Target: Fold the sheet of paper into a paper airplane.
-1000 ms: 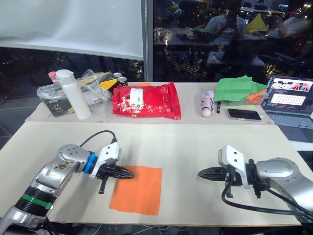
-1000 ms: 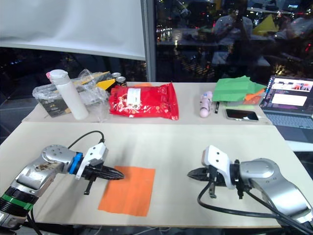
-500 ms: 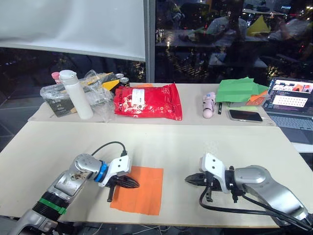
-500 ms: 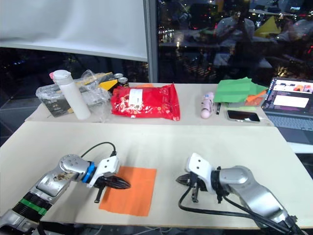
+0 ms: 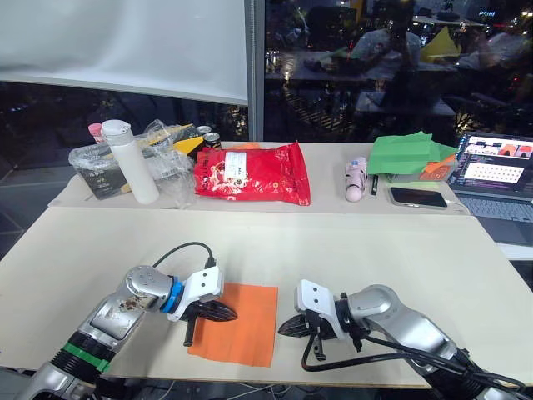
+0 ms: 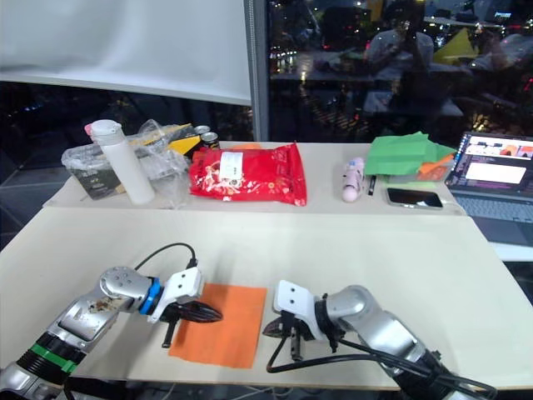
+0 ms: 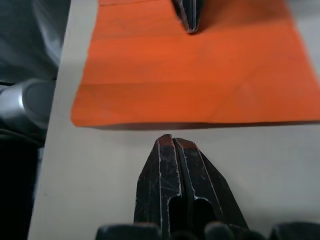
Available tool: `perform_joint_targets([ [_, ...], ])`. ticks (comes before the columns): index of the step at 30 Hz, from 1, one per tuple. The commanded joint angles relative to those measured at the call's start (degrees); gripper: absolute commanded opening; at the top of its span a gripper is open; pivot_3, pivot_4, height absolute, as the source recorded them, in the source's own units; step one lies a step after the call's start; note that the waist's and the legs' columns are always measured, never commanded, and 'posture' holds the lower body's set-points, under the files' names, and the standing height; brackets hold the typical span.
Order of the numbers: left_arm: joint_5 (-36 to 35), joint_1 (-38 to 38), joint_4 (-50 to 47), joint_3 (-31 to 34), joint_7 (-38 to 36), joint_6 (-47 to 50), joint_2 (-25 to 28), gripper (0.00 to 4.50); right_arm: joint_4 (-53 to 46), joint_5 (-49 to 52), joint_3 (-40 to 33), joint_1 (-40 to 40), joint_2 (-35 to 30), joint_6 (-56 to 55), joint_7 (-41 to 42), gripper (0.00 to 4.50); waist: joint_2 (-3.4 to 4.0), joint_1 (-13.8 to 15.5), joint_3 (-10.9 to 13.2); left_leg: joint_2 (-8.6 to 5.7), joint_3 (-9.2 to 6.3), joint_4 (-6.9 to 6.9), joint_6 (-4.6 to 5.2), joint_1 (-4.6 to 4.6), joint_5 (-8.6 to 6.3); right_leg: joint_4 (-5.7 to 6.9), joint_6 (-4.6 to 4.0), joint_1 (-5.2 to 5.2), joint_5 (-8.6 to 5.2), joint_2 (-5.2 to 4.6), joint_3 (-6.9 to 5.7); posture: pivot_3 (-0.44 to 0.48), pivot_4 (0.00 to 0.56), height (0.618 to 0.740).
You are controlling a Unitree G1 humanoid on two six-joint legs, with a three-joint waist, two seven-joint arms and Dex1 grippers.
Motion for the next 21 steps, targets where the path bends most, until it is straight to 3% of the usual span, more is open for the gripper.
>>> perform_joint_targets([
  [1, 1.66, 2.1, -0.19, -0.77, 0.99, 2.48, 1.36, 0.0, 1.54, 1.23, 0.03, -1.64, 1.58, -0.25, 1.66, 0.03, 0.0, -0.07, 0.0, 0.02, 0.0, -0.01, 0.0, 0.02, 0.0, 0.01, 0.0, 0.0, 0.0, 0.01, 0.0, 0.0, 0.15, 0.715],
  [14, -1.09, 7.3, -5.95, 3.77, 3.26, 7.25, 3.73, 0.0, 5.68, 6.27, -4.0, -4.16, 8.51, 0.45, 3.16, 0.03, -0.01, -1.13, 0.0, 0.15, -0.03, -0.05, 0.01, 0.06, -0.01, 0.08, 0.0, -0.02, -0.01, 0.15, 0.0, 0.0, 0.15, 0.715],
  [21, -1.53, 8.29, -6.15, 5.69, 5.0, 8.14, 4.1, 0.0, 11.3, 7.35, -3.64, -8.29, 15.6, 0.24, 2.29, 0.03, -0.01, -1.2, 0.01, 0.16, -0.03, -0.07, 0.01, 0.04, -0.01, 0.1, 0.0, -0.09, -0.01, 0.16, 0.0, 0.0, 0.15, 0.715],
])
